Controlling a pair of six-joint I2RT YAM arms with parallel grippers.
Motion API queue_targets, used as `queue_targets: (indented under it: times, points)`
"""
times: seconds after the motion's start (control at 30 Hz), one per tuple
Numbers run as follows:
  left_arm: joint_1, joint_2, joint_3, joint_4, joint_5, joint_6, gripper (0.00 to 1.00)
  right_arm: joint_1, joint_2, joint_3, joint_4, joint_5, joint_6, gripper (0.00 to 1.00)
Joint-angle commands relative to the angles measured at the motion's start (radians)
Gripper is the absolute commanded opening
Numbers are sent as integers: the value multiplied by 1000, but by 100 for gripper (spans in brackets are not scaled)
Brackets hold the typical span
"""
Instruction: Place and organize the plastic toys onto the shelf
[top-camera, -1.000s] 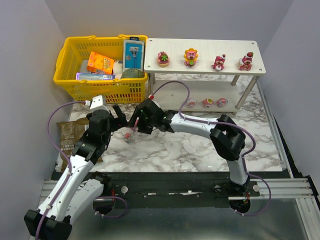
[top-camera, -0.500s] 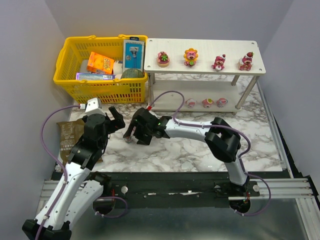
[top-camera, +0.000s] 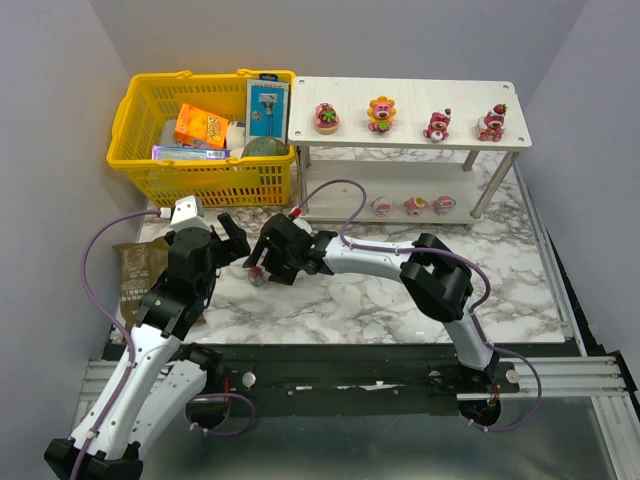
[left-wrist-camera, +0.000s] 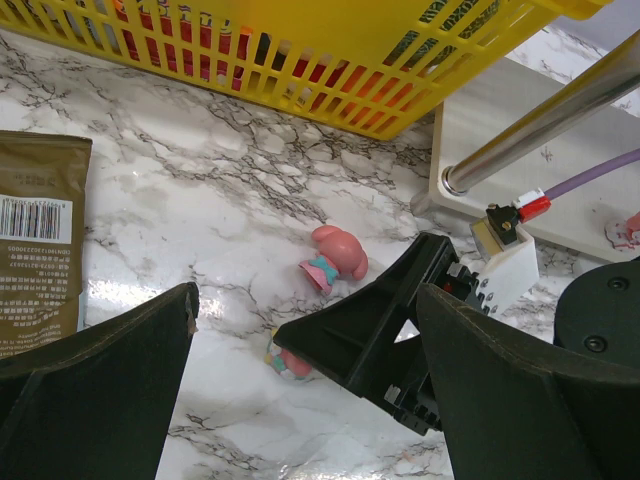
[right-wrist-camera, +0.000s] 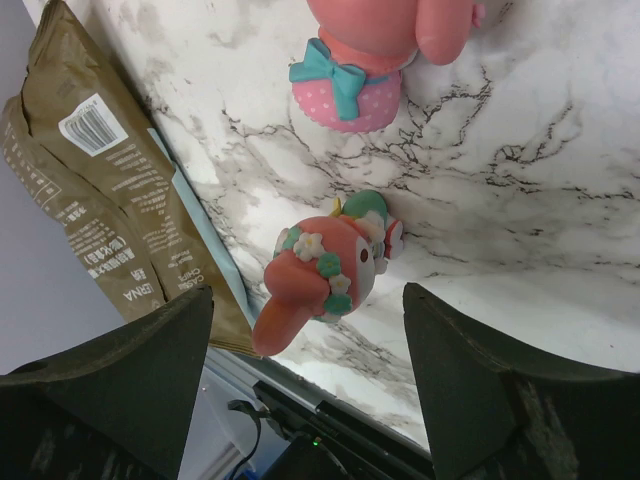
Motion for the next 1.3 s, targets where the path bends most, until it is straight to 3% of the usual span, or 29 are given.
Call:
queue_targets:
  times: [0.0,0.47,0.97,1.27]
  points:
    - [-5,-5,3,-4,-21,0,99,0,38,29,7,17,13,83]
    - [-5,8,5,2,-16,3,99,0,54,43,7,3,30,67]
    - [-5,8,3,0,-15,3,99,0,78,63,6,-18,46,71]
    - [-5,8,5,0,-15,3,99,0,60,46,-2,-3,43,58]
